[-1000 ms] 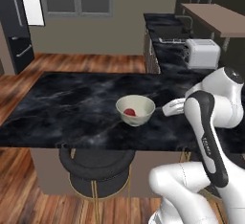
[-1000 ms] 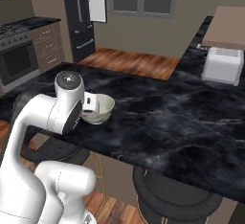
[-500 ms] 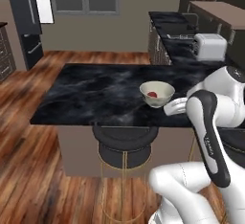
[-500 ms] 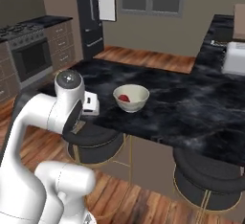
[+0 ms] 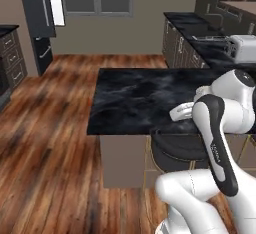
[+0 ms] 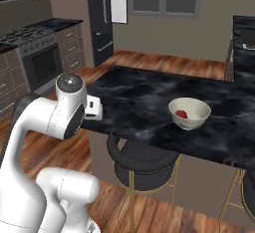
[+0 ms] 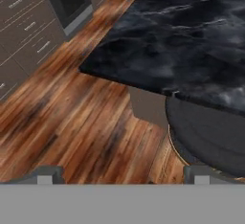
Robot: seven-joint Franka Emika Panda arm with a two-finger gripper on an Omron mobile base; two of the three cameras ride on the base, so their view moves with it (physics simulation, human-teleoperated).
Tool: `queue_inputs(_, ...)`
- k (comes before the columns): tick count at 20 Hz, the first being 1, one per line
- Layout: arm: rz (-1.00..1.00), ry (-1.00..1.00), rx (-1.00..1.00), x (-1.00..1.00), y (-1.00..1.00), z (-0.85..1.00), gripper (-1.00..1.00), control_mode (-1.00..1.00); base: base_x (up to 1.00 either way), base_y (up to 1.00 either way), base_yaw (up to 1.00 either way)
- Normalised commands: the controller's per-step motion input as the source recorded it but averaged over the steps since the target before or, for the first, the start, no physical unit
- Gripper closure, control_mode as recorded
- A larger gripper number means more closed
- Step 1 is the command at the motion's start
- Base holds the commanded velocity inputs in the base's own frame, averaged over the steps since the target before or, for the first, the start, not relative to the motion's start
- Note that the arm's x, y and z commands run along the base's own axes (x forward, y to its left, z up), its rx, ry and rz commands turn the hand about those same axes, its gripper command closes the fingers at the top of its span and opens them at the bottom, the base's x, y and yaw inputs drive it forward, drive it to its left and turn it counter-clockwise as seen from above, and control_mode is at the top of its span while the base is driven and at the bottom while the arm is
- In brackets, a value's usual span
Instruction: Retrieve the pear and banana from the fridge and place them into the bowl on the dining table.
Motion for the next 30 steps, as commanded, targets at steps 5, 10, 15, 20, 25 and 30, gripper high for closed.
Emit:
queue_inputs(5,0.00,0.00,0.00,0.00,0.00,0.00,-1.00,1.00,0.63,1.00,-0.13)
queue_inputs(10,0.00,0.00,0.00,0.00,0.00,0.00,-1.00,1.00,0.63,1.00,-0.13)
queue_inputs(15,0.00,0.00,0.00,0.00,0.00,0.00,-1.00,1.00,0.60,1.00,-0.13)
queue_inputs(20,0.00,0.00,0.00,0.00,0.00,0.00,-1.00,1.00,0.63,1.00,-0.16)
queue_inputs(25,0.00,0.00,0.00,0.00,0.00,0.00,-1.00,1.00,0.96,0.93,-0.11)
queue_inputs(30,0.00,0.00,0.00,0.00,0.00,0.00,-1.00,1.00,1.00,0.42,-0.04)
